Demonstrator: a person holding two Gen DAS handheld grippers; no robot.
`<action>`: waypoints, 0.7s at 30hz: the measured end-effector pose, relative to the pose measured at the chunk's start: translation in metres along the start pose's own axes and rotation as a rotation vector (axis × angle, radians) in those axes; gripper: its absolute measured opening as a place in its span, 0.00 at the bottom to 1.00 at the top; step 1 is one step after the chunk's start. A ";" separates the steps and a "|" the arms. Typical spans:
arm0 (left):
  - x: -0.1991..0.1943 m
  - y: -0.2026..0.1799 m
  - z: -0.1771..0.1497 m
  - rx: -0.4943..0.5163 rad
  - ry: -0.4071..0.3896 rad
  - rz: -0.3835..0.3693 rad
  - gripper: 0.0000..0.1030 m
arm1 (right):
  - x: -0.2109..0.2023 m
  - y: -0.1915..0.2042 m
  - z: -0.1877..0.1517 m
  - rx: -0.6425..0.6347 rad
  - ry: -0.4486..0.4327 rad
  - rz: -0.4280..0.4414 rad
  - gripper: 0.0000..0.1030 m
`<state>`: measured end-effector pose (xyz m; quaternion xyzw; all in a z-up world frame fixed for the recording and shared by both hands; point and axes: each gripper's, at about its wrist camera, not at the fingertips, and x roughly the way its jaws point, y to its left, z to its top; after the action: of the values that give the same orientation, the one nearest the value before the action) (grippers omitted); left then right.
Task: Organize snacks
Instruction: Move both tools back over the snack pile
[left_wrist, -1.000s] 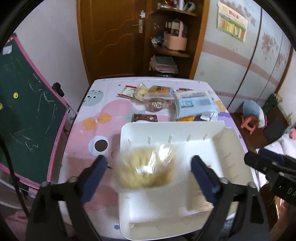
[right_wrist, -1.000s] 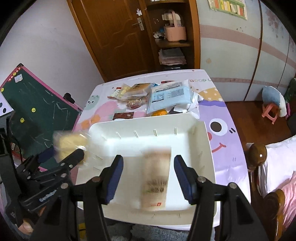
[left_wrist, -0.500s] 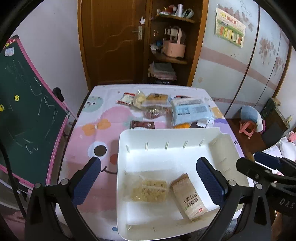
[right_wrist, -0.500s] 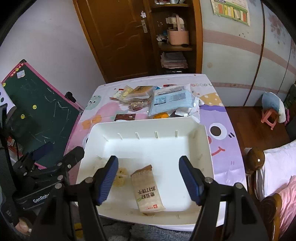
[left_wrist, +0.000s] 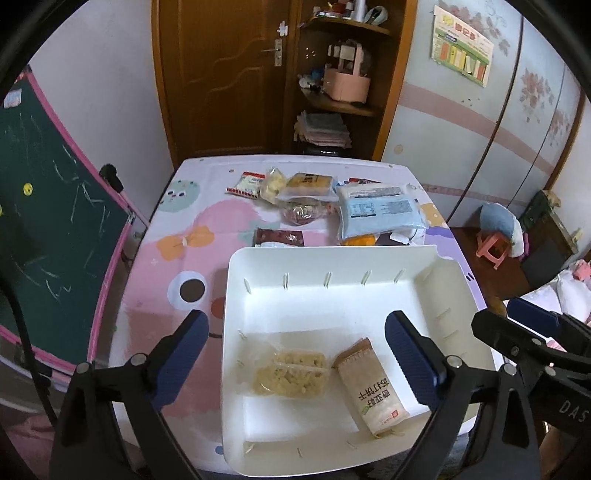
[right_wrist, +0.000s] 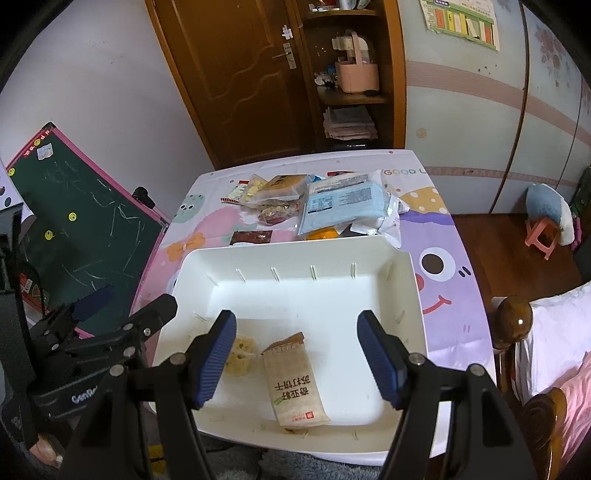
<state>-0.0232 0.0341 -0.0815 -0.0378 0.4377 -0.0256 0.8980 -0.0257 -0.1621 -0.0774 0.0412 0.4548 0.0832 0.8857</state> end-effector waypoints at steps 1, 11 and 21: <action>0.000 0.001 0.000 -0.011 -0.002 -0.004 0.93 | 0.000 -0.001 0.000 0.003 -0.001 0.002 0.67; -0.001 0.005 0.001 -0.045 -0.031 -0.010 0.93 | -0.002 -0.002 0.001 0.011 -0.016 0.012 0.67; -0.035 0.003 0.032 0.022 -0.251 0.010 0.93 | -0.015 0.000 0.024 -0.053 -0.143 -0.039 0.66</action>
<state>-0.0194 0.0409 -0.0340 -0.0285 0.3216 -0.0208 0.9462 -0.0149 -0.1652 -0.0517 0.0150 0.3886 0.0748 0.9182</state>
